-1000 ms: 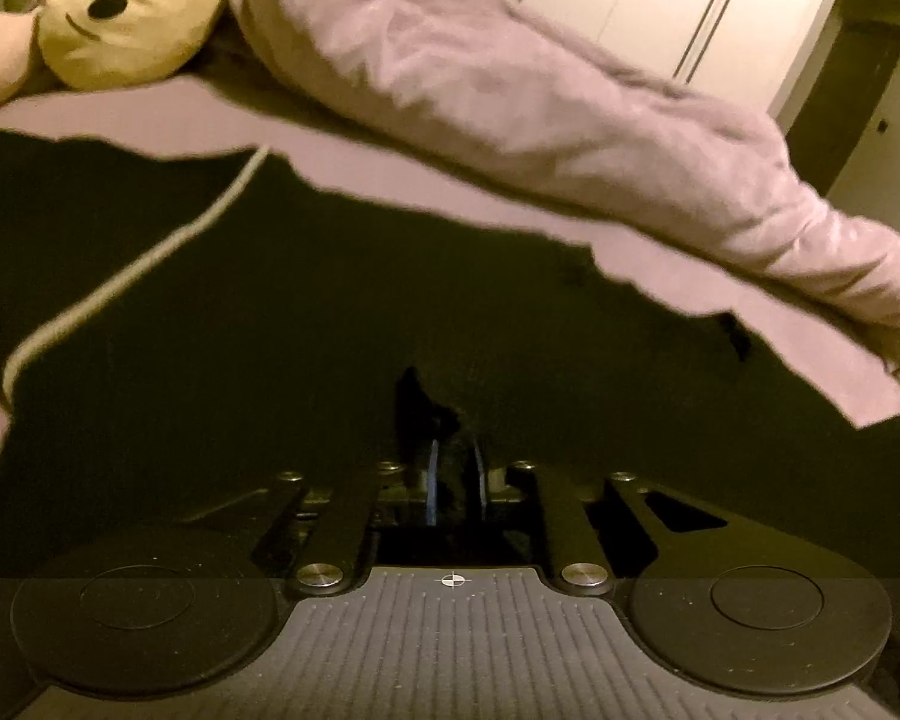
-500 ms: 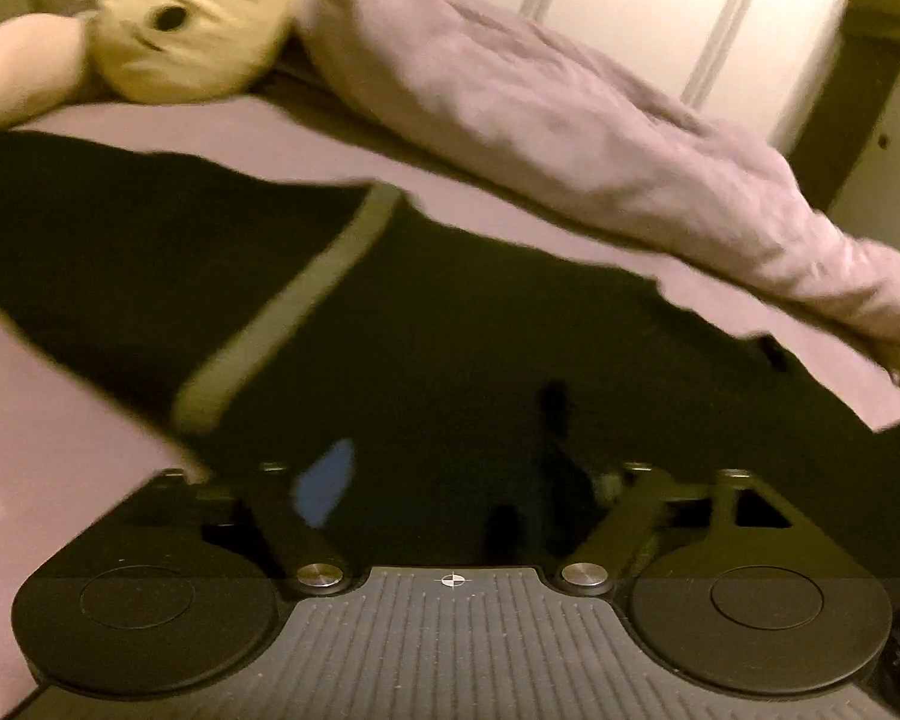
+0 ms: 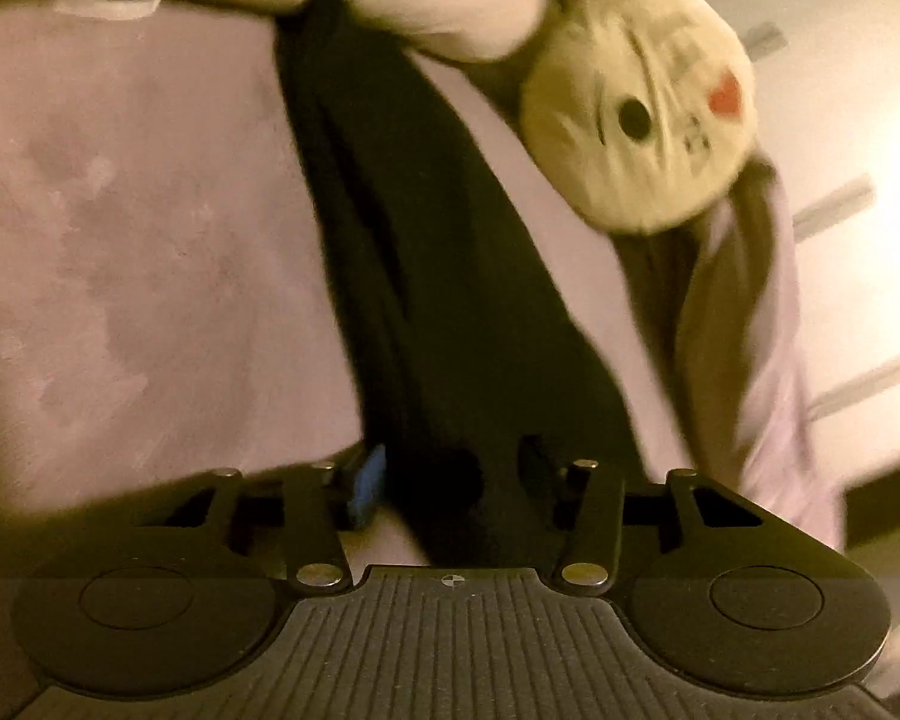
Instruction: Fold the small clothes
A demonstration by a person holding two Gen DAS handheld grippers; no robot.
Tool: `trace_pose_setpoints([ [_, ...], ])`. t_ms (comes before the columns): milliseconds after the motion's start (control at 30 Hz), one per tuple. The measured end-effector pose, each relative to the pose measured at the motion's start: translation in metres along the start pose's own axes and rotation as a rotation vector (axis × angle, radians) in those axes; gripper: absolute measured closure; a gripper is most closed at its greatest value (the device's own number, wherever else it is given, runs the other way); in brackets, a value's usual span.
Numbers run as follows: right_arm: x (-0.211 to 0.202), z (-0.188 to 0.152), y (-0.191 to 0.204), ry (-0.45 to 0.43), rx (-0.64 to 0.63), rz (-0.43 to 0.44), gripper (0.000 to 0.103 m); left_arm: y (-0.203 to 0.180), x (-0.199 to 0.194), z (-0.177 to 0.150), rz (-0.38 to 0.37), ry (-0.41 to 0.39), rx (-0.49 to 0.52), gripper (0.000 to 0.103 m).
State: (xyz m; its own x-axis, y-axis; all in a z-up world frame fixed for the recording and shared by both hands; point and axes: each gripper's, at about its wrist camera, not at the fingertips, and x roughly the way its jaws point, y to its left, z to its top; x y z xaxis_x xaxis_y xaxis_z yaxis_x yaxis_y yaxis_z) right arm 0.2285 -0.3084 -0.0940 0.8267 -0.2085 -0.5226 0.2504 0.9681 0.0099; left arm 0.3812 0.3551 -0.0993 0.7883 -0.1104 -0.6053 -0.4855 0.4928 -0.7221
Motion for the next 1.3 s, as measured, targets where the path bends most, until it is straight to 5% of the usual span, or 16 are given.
trace_pose_setpoints([
  [167, 0.001, 0.0, 0.002, 0.002, -0.006, -0.005, 0.014, 0.001, 0.025, 0.016, 0.03, 0.0, -0.067, 0.083],
  [367, 0.001, 0.0, 0.001, 0.001, -0.003, -0.002, 0.013, -0.021, 0.024, 0.012, 0.046, -0.011, 0.047, 0.092],
  [467, 0.002, 0.0, 0.001, 0.0, 0.002, 0.003, 0.013, -0.068, 0.007, -0.005, 0.052, -0.042, 0.301, 0.093],
  [600, 0.002, 0.0, -0.002, -0.002, 0.009, 0.009, 0.012, -0.162, -0.023, -0.072, -0.056, -0.074, 0.719, 0.093],
  [733, 0.001, 0.0, -0.004, -0.003, 0.015, 0.015, 0.012, -0.233, -0.032, -0.196, -0.177, 0.023, 1.17, 0.092],
  [867, 0.0, 0.0, -0.008, -0.005, 0.033, 0.03, 0.012, -0.238, -0.017, -0.318, -0.15, 0.181, 1.465, 0.074],
  [933, 0.0, 0.001, -0.01, -0.005, 0.044, 0.046, 0.011, -0.224, -0.016, -0.351, -0.094, 0.225, 1.493, 0.062],
  [967, -0.001, 0.001, -0.011, -0.005, 0.049, 0.055, 0.01, -0.215, -0.026, -0.358, -0.087, 0.169, 1.498, 0.059],
  [1000, -0.001, 0.001, -0.012, -0.005, 0.055, 0.064, 0.009, -0.209, -0.034, -0.361, -0.082, 0.133, 1.503, 0.042],
  [1067, -0.001, 0.001, -0.013, 0.0, 0.058, 0.08, 0.006, -0.195, -0.051, -0.352, -0.087, 0.143, 1.428, 0.025],
  [1200, -0.002, 0.009, -0.006, 0.037, 0.032, 0.063, 0.007, -0.16, -0.082, -0.316, -0.012, 0.105, 1.243, 0.027],
  [1300, -0.015, 0.022, 0.005, 0.04, 0.058, 0.079, 0.016, -0.133, -0.098, -0.28, 0.085, 0.071, 1.087, 0.027],
])
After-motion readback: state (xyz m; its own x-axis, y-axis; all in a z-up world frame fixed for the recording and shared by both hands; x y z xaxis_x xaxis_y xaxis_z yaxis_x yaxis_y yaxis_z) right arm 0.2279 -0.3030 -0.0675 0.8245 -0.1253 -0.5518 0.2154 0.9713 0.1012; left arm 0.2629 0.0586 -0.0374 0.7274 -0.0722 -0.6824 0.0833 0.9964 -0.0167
